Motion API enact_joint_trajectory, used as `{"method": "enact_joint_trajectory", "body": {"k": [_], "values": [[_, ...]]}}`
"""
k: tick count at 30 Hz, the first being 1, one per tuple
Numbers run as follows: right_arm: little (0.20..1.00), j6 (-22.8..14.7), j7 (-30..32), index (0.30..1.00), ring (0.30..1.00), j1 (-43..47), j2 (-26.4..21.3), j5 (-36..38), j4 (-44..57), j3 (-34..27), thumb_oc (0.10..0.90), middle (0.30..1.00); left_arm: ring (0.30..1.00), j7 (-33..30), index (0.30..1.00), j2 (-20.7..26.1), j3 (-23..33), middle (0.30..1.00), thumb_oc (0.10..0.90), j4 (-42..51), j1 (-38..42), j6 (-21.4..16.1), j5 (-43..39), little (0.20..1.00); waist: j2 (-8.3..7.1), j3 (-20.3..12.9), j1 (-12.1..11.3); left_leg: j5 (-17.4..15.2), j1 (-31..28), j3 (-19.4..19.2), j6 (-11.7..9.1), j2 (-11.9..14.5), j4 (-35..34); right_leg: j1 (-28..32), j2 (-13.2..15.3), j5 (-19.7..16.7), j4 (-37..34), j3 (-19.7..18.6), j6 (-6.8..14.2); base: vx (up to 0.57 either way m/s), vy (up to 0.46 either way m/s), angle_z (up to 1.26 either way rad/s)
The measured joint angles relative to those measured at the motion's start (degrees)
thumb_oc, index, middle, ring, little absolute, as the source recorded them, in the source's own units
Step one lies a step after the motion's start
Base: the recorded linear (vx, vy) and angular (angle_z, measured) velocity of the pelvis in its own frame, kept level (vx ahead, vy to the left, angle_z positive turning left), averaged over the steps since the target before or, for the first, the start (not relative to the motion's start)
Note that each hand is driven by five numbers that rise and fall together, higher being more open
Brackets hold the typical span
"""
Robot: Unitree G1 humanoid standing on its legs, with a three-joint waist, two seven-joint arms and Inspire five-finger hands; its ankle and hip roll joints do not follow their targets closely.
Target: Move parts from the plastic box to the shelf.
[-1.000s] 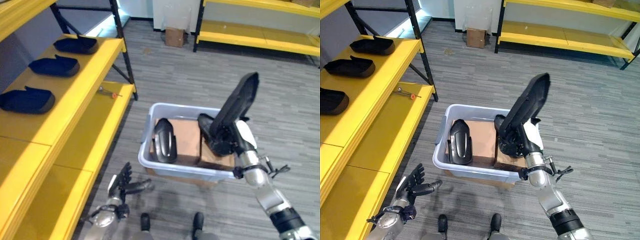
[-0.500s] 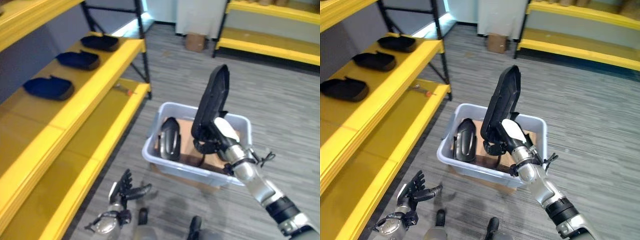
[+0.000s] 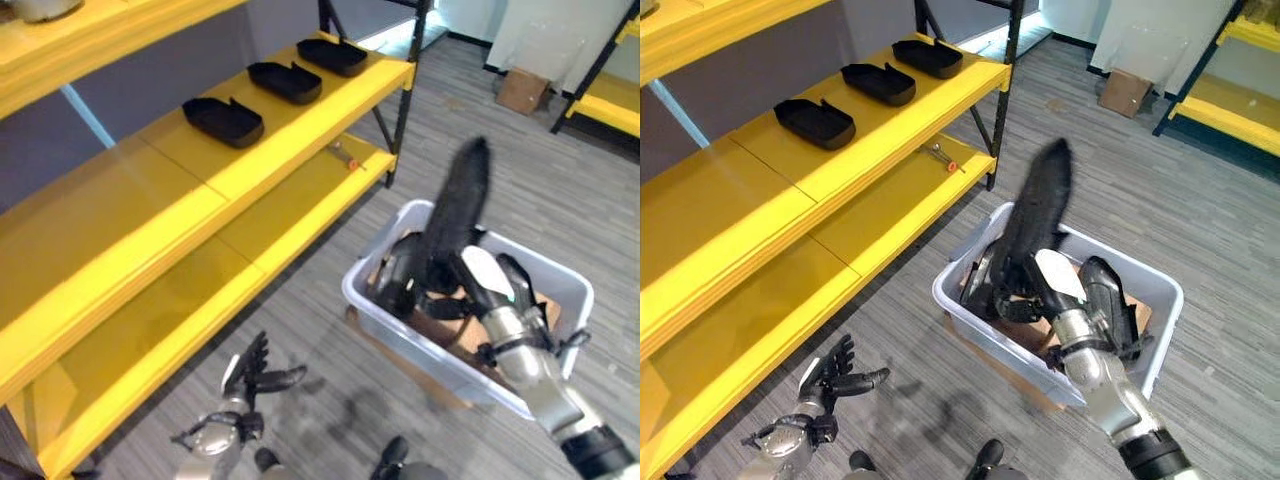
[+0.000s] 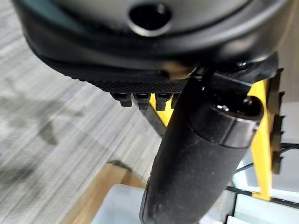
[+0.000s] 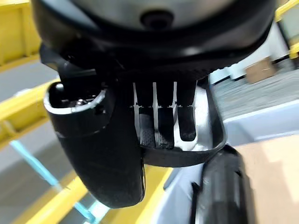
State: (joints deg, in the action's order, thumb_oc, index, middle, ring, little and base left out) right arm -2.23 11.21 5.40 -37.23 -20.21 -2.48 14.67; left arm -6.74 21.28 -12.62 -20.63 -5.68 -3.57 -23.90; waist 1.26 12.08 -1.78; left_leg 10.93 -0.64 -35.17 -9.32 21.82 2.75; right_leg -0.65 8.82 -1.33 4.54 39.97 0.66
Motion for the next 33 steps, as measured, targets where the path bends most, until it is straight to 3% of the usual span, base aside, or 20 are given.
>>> {"method": "enact_joint_trajectory", "body": {"k": [5, 9, 11, 17, 23, 24, 26, 27, 28, 29, 30, 32, 33], "values": [[0.3, 0.0, 0.0, 0.3, 0.3, 0.2, 0.9, 0.0, 0.0, -0.2, 0.4, 0.3, 1.0, 0.0, 1.0, -0.1, 1.8, 1.0, 0.9, 0.6, 0.2, 0.0, 0.3, 1.0, 0.36, -0.2, -0.7, -3.2, 0.6, 1.2, 1.9, -3.2, -1.4, 0.5, 2.5, -1.4, -0.6, 1.7, 1.9, 0.05, 0.16, 0.3], [0.3, 0.1, -0.3, 0.3, 0.3, 0.4, 1.1, -0.1, 0.1, 0.1, 0.4, 0.3, 1.0, 0.0, 1.0, 0.0, 2.8, 1.0, 0.9, 0.8, -0.9, 0.0, 1.9, 1.0, -0.23, -0.7, -1.9, -4.7, 2.6, 3.7, 3.6, -7.4, -2.1, 0.7, 6.2, -2.9, -0.1, 4.4, 4.0, 0.05, 0.161, 0.42], [0.3, 0.1, -0.8, 0.3, 0.3, 1.0, 2.2, -0.6, 0.1, 0.6, 0.4, 0.3, 1.0, 0.0, 1.0, 0.0, 4.0, 1.0, 0.9, 0.9, -2.3, 0.0, 2.0, 1.0, -1.17, -1.2, -3.0, -5.2, 2.9, 4.0, 4.4, -8.9, -2.1, 0.7, 7.6, -3.7, -0.3, 4.6, 4.5, 0.06, 0.165, 0.15], [0.3, 0.6, -1.3, 0.3, 0.3, 3.0, 5.1, -1.5, 0.1, 3.9, 0.4, 0.3, 1.0, -0.1, 1.0, 0.6, 6.0, 1.0, 0.9, 0.9, -4.2, 0.0, 2.2, 1.0, -5.23, -3.5, -3.3, -6.5, 4.6, 5.8, 6.4, -12.7, -1.7, 1.0, 11.2, -6.2, -0.5, 6.0, 5.3, 0.06, 0.178, 0.24], [0.3, 1.2, -1.7, 0.3, 0.3, 6.4, 7.8, -2.2, 0.0, 6.0, 0.4, 0.3, 1.0, -0.1, 1.0, 0.7, 6.9, 1.0, 0.9, 0.9, -5.2, 0.0, 2.2, 1.0, -6.83, -3.9, -3.7, -9.9, 4.3, 5.8, 9.4, -16.5, -0.2, 1.3, 16.6, -10.4, 1.9, 5.7, 5.1, 0.09, 0.233, 0.11], [0.3, 1.3, -1.9, 0.3, 0.3, 6.6, 7.7, -2.3, 0.0, 6.6, 0.4, 0.3, 1.0, -0.1, 1.0, 0.7, 8.0, 1.0, 0.9, 0.9, -5.1, 0.0, 2.2, 1.0, -7.16, -3.7, -3.7, -10.8, 4.8, 6.1, 10.9, -18.4, 0.0, 1.0, 18.6, -14.7, 2.8, 4.4, 5.4, 0.17, 0.333, 0.29], [0.3, 1.6, -2.3, 0.3, 0.3, 6.5, 7.5, -2.5, 0.0, 7.1, 0.4, 0.3, 1.0, -0.2, 1.0, 0.8, 8.7, 1.0, 0.9, 0.6, -5.2, 0.0, 2.2, 1.0, -7.4, -3.6, -3.1, -12.7, 4.6, 7.6, 12.6, -20.1, 0.2, 0.3, 21.7, -17.2, 6.8, 1.2, 5.6, 0.14, 0.287, 0.46], [0.3, 1.7, -2.4, 0.3, 0.3, 6.2, 7.4, -2.7, 0.0, 7.1, 0.4, 0.3, 1.0, -0.2, 1.0, 0.8, 8.7, 1.0, 0.9, 0.6, -5.2, 0.0, 2.2, 1.0, -7.28, -3.6, -2.5, -13.0, 4.5, 9.2, 13.5, -21.1, 0.2, -0.8, 23.5, -18.6, 10.1, -2.2, 5.7, 0.12, 0.218, 0.74], [0.3, 1.6, -2.5, 0.3, 0.3, 5.8, 7.2, -2.9, 0.0, 7.1, 0.4, 0.3, 1.0, -0.2, 1.0, 1.0, 8.7, 1.0, 0.9, 0.7, -5.1, 0.0, 2.2, 1.0, -6.86, -3.4, -1.6, -12.3, 3.9, 11.0, 15.4, -22.1, -0.4, -3.1, 24.4, -19.4, 14.3, -7.6, 7.2, 0.08, 0.139, 0.82], [0.3, 1.6, -2.6, 0.3, 0.3, 5.7, 7.1, -3.1, 0.0, 7.1, 0.4, 0.3, 1.0, -0.4, 1.0, 1.2, 8.6, 1.0, 0.9, 0.7, -4.7, 0.0, 2.2, 1.0, -6.15, -3.0, -1.4, -11.6, 3.5, 12.8, 16.6, -22.9, -1.8, -5.1, 23.3, -15.4, 19.0, -12.5, 11.3, 0.09, 0.105, 0.84], [0.3, 1.6, -2.7, 0.3, 0.3, 5.6, 6.7, -3.5, 0.0, 7.0, 0.4, 0.3, 1.0, -0.6, 1.0, 1.3, 8.6, 1.0, 0.9, 0.6, -4.3, 0.0, 2.2, 1.0, -5.87, -2.8, -1.2, -10.9, 3.0, 13.9, 17.3, -23.4, -3.0, -6.1, 21.7, -12.4, 22.1, -14.8, 12.5, 0.07, 0.061, 0.72], [0.3, 1.1, -3.1, 0.3, 0.3, 5.3, 5.4, -4.2, 0.1, 7.0, 0.4, 0.3, 1.0, -0.6, 1.0, 1.7, 8.2, 1.0, 0.9, 1.0, -4.3, 0.0, 2.3, 1.0, -5.45, -2.5, -1.7, -10.2, 1.9, 15.7, 18.1, -25.4, -4.9, -7.7, 19.4, -7.3, 26.1, -16.2, 12.6, 0.05, 0.022, 0.68], [0.3, 0.7, -3.2, 0.3, 0.3, 4.1, 4.9, -4.4, 0.6, 5.8, 0.4, 0.3, 1.0, -0.9, 1.0, 1.7, 7.6, 1.0, 0.9, 0.8, -3.9, 0.0, 2.3, 1.0, -4.28, -1.9, -0.9, -10.5, 1.5, 18.9, 19.4, -26.1, -5.3, -7.9, 16.0, -2.6, 27.5, -20.0, 10.7, 0.06, -0.072, 1.76]]}}
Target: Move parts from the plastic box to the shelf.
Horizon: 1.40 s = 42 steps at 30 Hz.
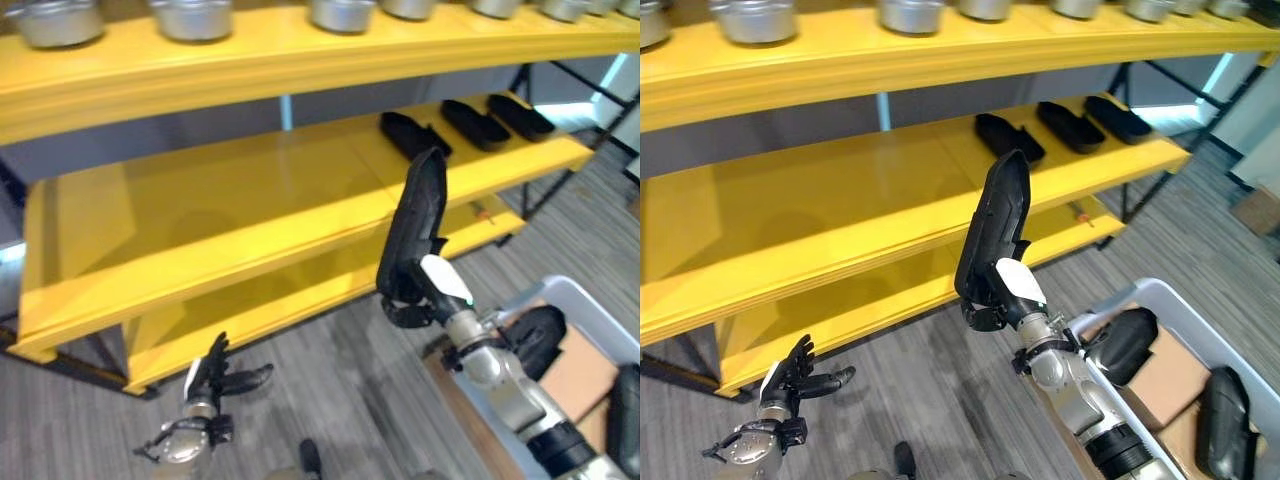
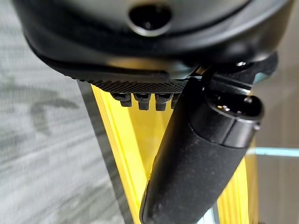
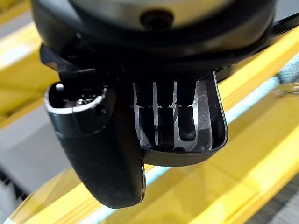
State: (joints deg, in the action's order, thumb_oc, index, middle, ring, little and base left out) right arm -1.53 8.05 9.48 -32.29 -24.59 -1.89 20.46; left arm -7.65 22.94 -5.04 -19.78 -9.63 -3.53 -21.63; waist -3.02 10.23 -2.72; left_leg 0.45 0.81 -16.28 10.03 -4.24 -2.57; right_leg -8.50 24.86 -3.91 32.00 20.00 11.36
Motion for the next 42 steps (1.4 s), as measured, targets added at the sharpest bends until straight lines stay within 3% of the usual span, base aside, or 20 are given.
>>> {"method": "enact_joint_trajectory", "body": {"k": [1, 3, 5, 6, 8, 10, 12, 15, 16, 17, 18, 19, 20, 21, 26, 38, 42], "values": [[0.3, -0.1, 0.0, 0.3, 0.3, -4.2, -1.0, 0.0, 2.7, -3.5, 0.4, 0.3, 1.0, -0.6, 1.0, -0.3, -2.0, 1.0, 0.9, -0.1, 2.3, 0.2, 0.2, 1.0, 4.18, 2.2, 3.2, 1.5, 0.4, 6.5, -0.4, 1.3, 0.4, -1.0, -11.8, 8.8, -1.2, -9.9, -5.1, 0.1, -0.116, 1.87], [0.3, -0.2, -0.4, 0.3, 0.3, -6.9, -2.6, 0.1, 4.1, -4.0, 0.4, 0.3, 1.0, -0.4, 1.0, -0.3, -2.2, 1.0, 0.9, -0.7, 3.1, -0.1, 0.7, 1.0, 3.91, 2.2, 4.0, 1.6, 0.0, 9.5, -2.6, -1.0, -0.8, -5.0, -13.3, 10.4, -6.6, -13.3, -5.0, 0.11, -0.175, 1.36], [0.3, -0.1, -0.4, 0.3, 0.3, -8.5, -2.6, 0.1, 4.1, -5.1, 0.4, 0.3, 1.0, -0.4, 1.0, -0.6, -2.1, 1.0, 0.9, -1.3, 3.5, -0.1, 2.1, 1.0, 3.93, 2.3, 4.1, -0.1, 0.0, 10.0, -5.0, -2.5, -0.8, -7.5, -11.4, 6.2, -16.5, -13.2, -4.4, 0.15, -0.172, 0.55], [0.3, -0.2, -0.4, 0.3, 0.3, -8.9, -2.6, 0.1, 4.2, -5.1, 0.4, 0.3, 1.0, -0.4, 1.0, -0.6, -2.2, 1.0, 0.9, -1.9, 3.6, -0.1, 2.5, 1.0, 3.93, 2.3, 4.4, -1.1, 0.0, 10.1, -5.7, -3.1, -0.4, -8.0, -10.2, 2.0, -23.0, -14.1, -2.9, 0.16, -0.156, 0.24], [0.3, -0.3, -0.4, 0.3, 0.3, -9.8, -2.6, 0.1, 4.2, -5.2, 0.4, 0.3, 1.0, -0.3, 1.0, -0.6, -2.3, 1.0, 0.9, -2.9, 3.8, -0.1, 2.8, 1.0, 3.85, 2.3, 5.0, -1.0, -0.6, 11.5, -4.4, -4.4, -0.1, -7.8, -8.3, -4.5, -31.9, -16.2, -1.4, 0.13, -0.141, 0.43], [0.3, 0.0, -0.4, 0.3, 0.3, -10.6, -2.5, 0.0, 3.8, -5.3, 0.4, 0.3, 1.0, -0.3, 1.0, -0.7, -3.1, 1.0, 0.9, -3.5, 4.1, -0.1, 4.2, 1.0, 3.74, 2.3, 7.0, -0.4, -2.0, 12.7, -3.4, -5.4, 0.2, -7.5, -5.9, -8.9, -33.0, -14.6, -1.0, 0.16, -0.205, 0.65], [0.3, 0.1, -0.4, 0.3, 0.3, -10.6, -2.5, 0.0, 3.7, -5.4, 0.4, 0.3, 1.0, -0.2, 1.0, -1.4, -3.3, 1.0, 0.9, -3.5, 4.0, -0.1, 4.6, 1.0, 3.59, 2.4, 6.1, -1.0, -2.7, 12.3, -4.4, -4.9, 1.7, -6.5, -7.4, -12.1, -34.4, -9.3, -1.9, 0.15, -0.193, 0.13], [0.3, -0.1, -0.7, 0.3, 0.3, -10.7, -3.2, 0.1, 3.8, -5.9, 0.4, 0.3, 1.0, 1.0, 1.0, -2.4, -4.1, 1.0, 0.9, -3.0, 3.8, -0.1, 5.1, 1.0, 2.56, 2.5, 7.0, -1.2, -5.4, 13.2, -4.8, -5.9, 4.3, 1.0, -12.7, -13.7, -36.3, -9.1, -5.0, 0.19, -0.294, 0.68], [0.3, 0.0, -0.9, 0.3, 0.3, -9.7, -3.3, 0.1, 3.8, -5.8, 0.4, 0.3, 1.0, 1.1, 1.0, -2.4, -3.9, 1.0, 0.9, -1.9, 2.6, -0.2, 5.0, 1.0, 2.22, 2.4, 5.7, -2.0, -6.0, 12.4, -6.1, -6.4, 5.0, 1.6, -13.2, -13.1, -35.0, -6.7, -7.1, 0.07, -0.131, -0.03], [0.3, 0.0, -0.9, 0.3, 0.3, -8.1, -3.0, 0.1, 3.8, -5.8, 0.4, 0.3, 1.0, 1.0, 1.0, -2.1, -3.3, 1.0, 0.9, -0.7, 2.3, -0.3, 5.0, 1.0, -0.09, 3.2, 4.7, -4.4, -2.7, 11.1, -8.4, -7.4, 11.0, 1.9, -10.7, -11.6, -34.8, -7.9, -9.0, 0.1, -0.196, -0.02], [0.3, 0.1, -1.0, 0.3, 0.3, -6.5, -2.5, 0.1, 3.6, -6.3, 0.4, 0.3, 1.0, 1.2, 1.0, -1.3, -3.2, 1.0, 0.9, 0.5, 2.4, -0.4, 5.0, 1.0, -1.35, 3.8, 4.5, -7.2, 0.9, 9.3, -7.4, -6.2, 15.5, 2.5, -9.1, -11.3, -35.5, -8.7, -8.9, 0.1, -0.218, 0.26], [0.3, 0.4, -1.0, 0.3, 0.3, -5.0, -2.3, 0.2, 3.3, -6.8, 0.4, 0.3, 1.0, 1.8, 1.0, -0.5, -3.0, 1.0, 0.9, 2.3, 2.6, -0.4, 5.0, 1.0, -2.32, 4.4, 4.3, -8.7, 2.1, 8.6, -7.3, -1.5, 11.3, 2.5, -8.7, -10.6, -35.1, -8.3, -8.0, 0.08, -0.221, 0.63], [0.3, 0.2, -1.5, 0.3, 0.3, -3.3, -3.8, 0.4, 3.3, -6.8, 0.4, 0.3, 1.0, 1.7, 1.0, -0.4, -2.8, 1.0, 0.9, 3.8, 2.4, -0.7, 5.0, 1.0, -0.85, 4.3, 4.4, -0.5, 0.8, 7.8, -11.3, 6.3, 0.4, 2.0, -10.2, -7.8, -32.3, -7.5, -4.9, 0.06, -0.159, 0.52], [0.3, 0.1, -1.5, 0.3, 0.3, -2.0, -4.3, 0.4, 2.6, -7.0, 0.4, 0.3, 1.0, 1.7, 1.0, -0.5, -2.6, 1.0, 0.9, 3.7, 1.9, -0.7, 5.0, 1.0, -0.88, 4.7, 3.4, 3.2, 0.1, 9.0, -14.5, 8.0, 0.0, 2.2, -9.6, -5.0, -30.1, -7.6, -2.6, 0.06, -0.203, 0.26], [0.3, -3.4, -1.8, 0.3, 0.3, 1.2, -3.4, 0.5, 2.4, -6.6, 0.4, 0.3, 1.0, 1.4, 1.0, 0.7, -0.4, 1.0, 0.9, 2.6, -0.5, -0.4, 4.0, 1.0, -1.22, 4.4, 2.1, 2.9, -0.9, 8.6, -14.0, 7.9, -1.4, 2.0, -9.2, -3.5, -29.2, -6.8, -2.0, 0.07, -0.158, 0.02], [0.3, -1.7, -2.0, 0.3, 0.3, -0.6, -4.1, 0.6, 2.1, -7.2, 0.4, 0.3, 1.0, 1.9, 1.0, 0.6, -1.5, 1.0, 0.9, 2.6, 0.0, -0.4, 3.9, 1.0, -0.69, 4.2, 4.2, 3.1, -0.9, 7.8, -14.4, 9.3, -1.7, -0.9, -10.3, -0.3, -24.5, -7.3, -2.7, 0.03, -0.037, -0.06], [0.3, -1.7, -2.0, 0.3, 0.3, -0.7, -4.2, 0.6, 2.1, -7.1, 0.4, 0.3, 1.0, 1.9, 1.0, 0.5, -1.5, 1.0, 0.9, 2.6, 0.1, -0.4, 4.0, 1.0, 0.64, 3.6, 4.2, 3.2, -0.6, 8.2, -14.6, 9.9, -1.7, -1.8, -10.5, 0.8, -22.8, -7.1, -3.1, 0.02, -0.101, 0.04]]}}
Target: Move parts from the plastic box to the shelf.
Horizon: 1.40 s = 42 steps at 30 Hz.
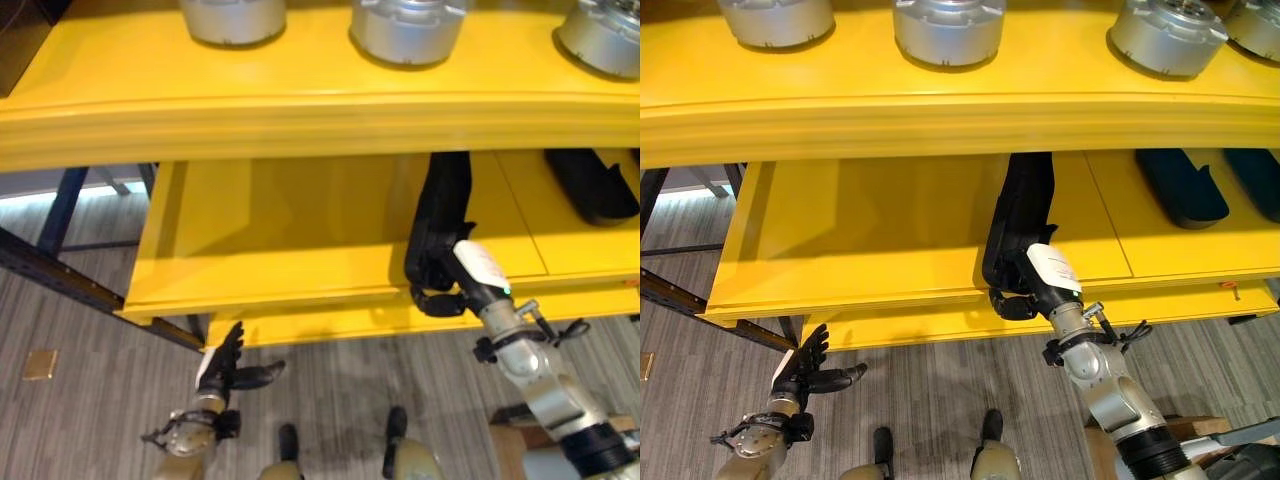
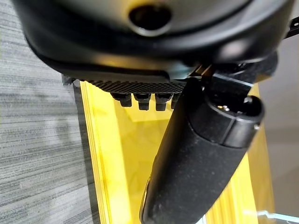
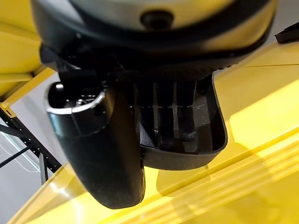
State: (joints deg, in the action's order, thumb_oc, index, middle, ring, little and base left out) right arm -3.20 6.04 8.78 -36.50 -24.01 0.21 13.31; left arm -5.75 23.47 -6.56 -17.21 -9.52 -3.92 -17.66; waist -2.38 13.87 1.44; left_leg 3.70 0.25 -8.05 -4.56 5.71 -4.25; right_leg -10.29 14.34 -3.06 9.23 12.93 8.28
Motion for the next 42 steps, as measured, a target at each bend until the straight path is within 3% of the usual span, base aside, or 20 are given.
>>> {"method": "enact_joint_trajectory", "body": {"k": [4, 10, 11, 13, 16, 19, 22, 25, 26, 29, 37, 42], "values": [[0.3, 0.0, -0.2, 0.3, 0.3, 0.4, -1.2, 0.0, 0.0, 0.2, 0.4, 0.3, 1.0, -0.2, 1.0, -0.1, 0.0, 1.0, 0.9, -0.1, -0.4, 0.0, 0.0, 1.0, 1.69, -0.9, -0.2, 0.5, 0.9, 0.4, -0.7, 1.2, 0.0, -1.2, -1.1, 1.2, 1.6, 0.3, -0.9, 0.03, -0.119, 0.05], [0.3, 0.0, -0.2, 0.3, 0.3, 1.5, -2.4, 0.1, -0.1, 1.1, 0.4, 0.3, 1.0, 0.0, 1.0, -0.2, -0.1, 1.0, 0.9, -0.3, -0.4, 0.0, 0.0, 1.0, 3.05, -1.2, -0.4, 0.4, 1.3, 0.7, -0.5, 3.8, 1.8, -1.8, -3.7, 3.5, 3.8, 0.7, -2.8, 0.0, -0.115, -0.04], [0.3, 0.0, -0.2, 0.3, 0.3, 3.2, -2.6, 0.5, -1.0, 2.5, 0.4, 0.3, 1.0, 0.0, 1.0, 0.3, -0.1, 1.0, 0.9, -0.6, 0.1, 0.0, -0.1, 1.0, 2.39, -1.2, -0.6, 0.1, 3.7, 1.5, -0.9, 3.6, 5.6, -3.6, -3.7, 5.0, 5.3, -0.6, -3.6, -0.04, -0.065, -0.22], [0.3, 0.0, -0.1, 0.3, 0.3, 6.1, -3.2, 0.5, -2.0, 3.9, 0.4, 0.3, 1.0, 0.1, 1.0, -0.5, -0.7, 1.0, 0.9, -0.8, 1.1, 0.0, -0.1, 1.0, 3.03, -1.2, -2.4, 0.1, 5.7, 4.0, -0.9, 4.2, 9.0, -4.9, -4.5, 4.8, 6.1, -1.6, -3.9, -0.01, -0.01, -0.33], [0.3, 0.1, 0.2, 0.3, 0.3, 8.3, -3.7, 0.5, -3.4, 5.2, 0.4, 0.3, 1.0, 0.1, 1.0, -1.7, -1.4, 1.0, 0.9, -0.7, 1.8, -0.1, -0.2, 1.0, 4.31, -1.2, -2.8, 0.2, 5.9, 6.6, -0.9, 6.1, 8.8, -5.2, -5.3, 5.5, 7.1, -1.3, -5.0, 0.03, 0.043, 0.0], [0.3, 0.5, 0.5, 0.3, 0.3, 10.4, -3.5, 1.7, -4.6, 7.1, 0.4, 0.3, 1.0, 0.1, 1.0, -1.7, -2.4, 1.0, 0.9, -0.8, 2.7, -0.1, -0.2, 1.0, 3.74, -0.9, -3.3, -0.5, 8.1, 8.7, -0.4, 6.2, 11.0, -6.8, -6.2, 5.4, 7.8, -1.6, -6.0, 0.04, 0.061, -0.01], [0.3, 0.6, 0.5, 0.3, 0.3, 10.6, -2.5, 1.7, -5.8, 7.9, 0.4, 0.3, 1.0, 0.1, 1.0, -1.7, -2.2, 1.0, 0.9, -0.8, 1.8, -0.1, -0.2, 1.0, 3.73, -0.8, -3.2, -3.4, 6.5, 8.0, 0.4, 6.6, 8.5, -7.1, -6.4, 5.0, 8.3, -1.7, -5.4, 0.05, 0.173, -0.1], [0.3, 1.1, 0.1, 0.3, 0.3, 10.6, -2.0, 1.6, -7.7, 8.5, 0.4, 0.3, 1.0, 0.6, 1.0, -1.5, -2.6, 1.0, 0.9, -0.8, 1.0, 0.3, -0.1, 1.0, 3.34, -0.7, -3.3, -3.0, 3.1, 5.2, -1.2, 5.6, 5.0, -6.3, -5.7, 4.0, 7.2, -3.7, -4.4, 0.06, 0.144, -0.33], [0.3, 2.5, -0.1, 0.3, 0.3, 10.6, -2.1, 1.6, -8.1, 8.4, 0.4, 0.3, 1.0, 1.6, 1.0, 0.6, -2.4, 1.0, 0.9, -0.3, 0.4, 0.2, -0.1, 1.0, 3.16, -0.7, -3.0, -2.6, 0.4, 3.8, -1.7, 3.9, 2.9, -2.2, -4.8, 0.2, 0.9, -4.5, -2.6, 0.06, 0.142, -0.25], [0.3, 2.7, -1.0, 0.3, 0.3, 12.2, -3.0, 1.5, -8.4, 9.4, 0.4, 0.3, 1.0, 1.6, 1.0, 1.3, -1.4, 1.0, 0.9, 0.8, -0.2, 0.2, -0.1, 1.0, 2.78, -0.8, -3.2, -2.2, -0.3, 3.4, -1.7, 3.5, 1.3, -1.0, -4.3, -1.4, -1.8, -4.3, -2.6, 0.02, 0.035, -0.06], [0.3, 2.6, -3.1, 0.3, 0.3, 25.6, -10.3, 1.5, -8.4, 11.9, 0.4, 0.3, 1.0, 2.8, 1.0, 4.2, 0.0, 1.0, 0.9, 5.0, -1.9, 0.2, -0.1, 1.0, 1.97, -0.6, -3.5, -1.5, 3.8, 3.5, -2.1, 3.3, 1.9, -5.2, -4.6, -1.8, -1.6, -4.5, -2.4, -0.09, 0.003, -0.01], [0.3, 2.2, -3.3, 0.3, 0.3, 36.9, -16.1, -0.4, -11.3, 15.8, 0.4, 0.3, 1.0, 3.3, 1.0, 5.6, 0.8, 1.0, 0.9, 7.2, -1.2, 0.1, -0.7, 1.0, 1.95, 3.0, -3.8, -1.5, 6.6, 3.5, -2.1, 3.2, 3.4, -8.2, -4.4, -1.8, 0.0, -4.9, -2.4, -0.08, -0.004, -0.02]]}}
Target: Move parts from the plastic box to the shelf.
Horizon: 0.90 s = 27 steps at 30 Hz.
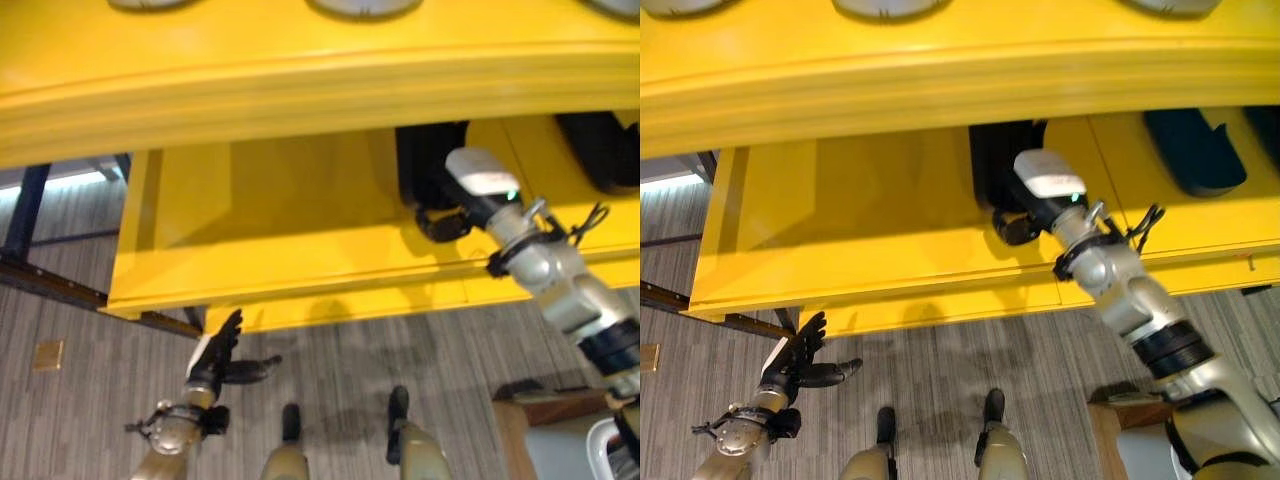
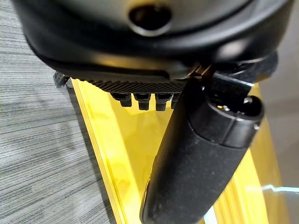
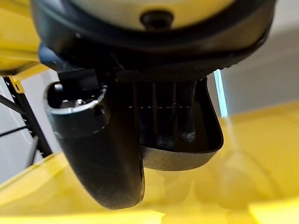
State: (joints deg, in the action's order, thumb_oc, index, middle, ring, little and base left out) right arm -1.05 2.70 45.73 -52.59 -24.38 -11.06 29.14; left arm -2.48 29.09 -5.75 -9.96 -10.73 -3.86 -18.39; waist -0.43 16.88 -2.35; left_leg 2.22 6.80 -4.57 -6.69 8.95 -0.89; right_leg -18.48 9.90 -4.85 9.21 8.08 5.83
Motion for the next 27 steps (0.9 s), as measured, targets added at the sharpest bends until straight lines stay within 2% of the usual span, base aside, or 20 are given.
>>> {"method": "enact_joint_trajectory", "body": {"k": [3, 7, 11, 12, 17, 27], "values": [[0.3, 0.1, 0.0, 0.3, 0.3, 5.2, -2.2, -0.3, -2.6, 1.6, 0.4, 0.3, 1.0, 0.6, 1.0, 0.6, 0.4, 1.0, 0.9, 0.4, 0.9, 0.0, -1.6, 1.0, 0.02, 2.3, -0.1, 0.2, 1.2, 0.0, -0.3, 0.0, 0.5, -1.2, 0.0, -0.1, 0.6, 0.0, -0.2, -0.03, -0.003, -0.01], [0.3, -0.4, -1.5, 0.3, 0.3, 8.9, -7.3, -0.4, -2.9, 6.3, 0.4, 0.3, 1.0, 0.6, 1.0, 0.8, 1.0, 1.0, 0.9, 1.8, 1.4, -0.3, -1.7, 1.0, 0.16, 3.9, -0.4, 0.3, 2.7, 0.1, -0.5, 0.0, 0.9, -3.3, 0.1, 0.2, 2.0, -0.2, -0.6, -0.05, -0.017, -0.01], [0.3, -1.8, -3.2, 0.3, 0.3, 13.5, -12.1, -0.4, -3.6, 14.0, 0.4, 0.3, 1.0, 0.6, 1.0, 1.3, 2.0, 1.0, 0.9, 1.8, 2.2, -0.3, -1.8, 1.0, 0.2, 5.6, -0.8, 0.3, 4.0, 0.1, -0.5, 0.0, 1.7, -5.0, 0.3, 0.5, 3.6, -0.3, -1.0, -0.04, -0.014, 0.0], [0.3, -2.6, -4.0, 0.3, 0.3, 16.3, -12.8, -0.5, -5.5, 17.7, 0.4, 0.3, 1.0, 0.6, 1.0, 1.3, 2.5, 1.0, 0.9, 1.9, 2.4, -0.3, -2.8, 1.0, 0.26, 6.8, -0.8, 0.4, 4.1, 0.2, -0.6, -0.1, 1.9, -5.2, 0.4, 0.6, 4.1, -0.3, -1.0, -0.04, -0.017, 0.03], [0.3, -3.9, -5.0, 0.3, 0.3, 18.6, -13.1, -3.1, -8.1, 20.4, 0.4, 0.3, 1.0, 0.6, 1.0, 1.3, 2.7, 1.0, 0.9, 1.9, 2.8, -0.4, -3.8, 1.0, 0.34, 8.4, -1.0, 0.4, 5.1, 0.5, -0.6, -0.2, 3.1, -6.4, 1.2, 1.5, 6.3, -0.2, -1.2, -0.04, -0.014, 0.06], [0.3, -3.9, -5.3, 0.3, 0.3, 23.0, -15.2, -9.4, -9.4, 24.4, 0.4, 0.3, 1.0, 0.5, 1.0, 1.3, 2.5, 1.0, 0.9, 2.0, 3.2, -1.3, -3.8, 1.0, 0.69, 9.7, -1.5, 0.3, 8.5, 2.8, -0.6, -0.7, 6.1, -10.3, 2.6, 4.4, 13.1, 0.8, -2.2, -0.02, -0.025, 0.12]]}}
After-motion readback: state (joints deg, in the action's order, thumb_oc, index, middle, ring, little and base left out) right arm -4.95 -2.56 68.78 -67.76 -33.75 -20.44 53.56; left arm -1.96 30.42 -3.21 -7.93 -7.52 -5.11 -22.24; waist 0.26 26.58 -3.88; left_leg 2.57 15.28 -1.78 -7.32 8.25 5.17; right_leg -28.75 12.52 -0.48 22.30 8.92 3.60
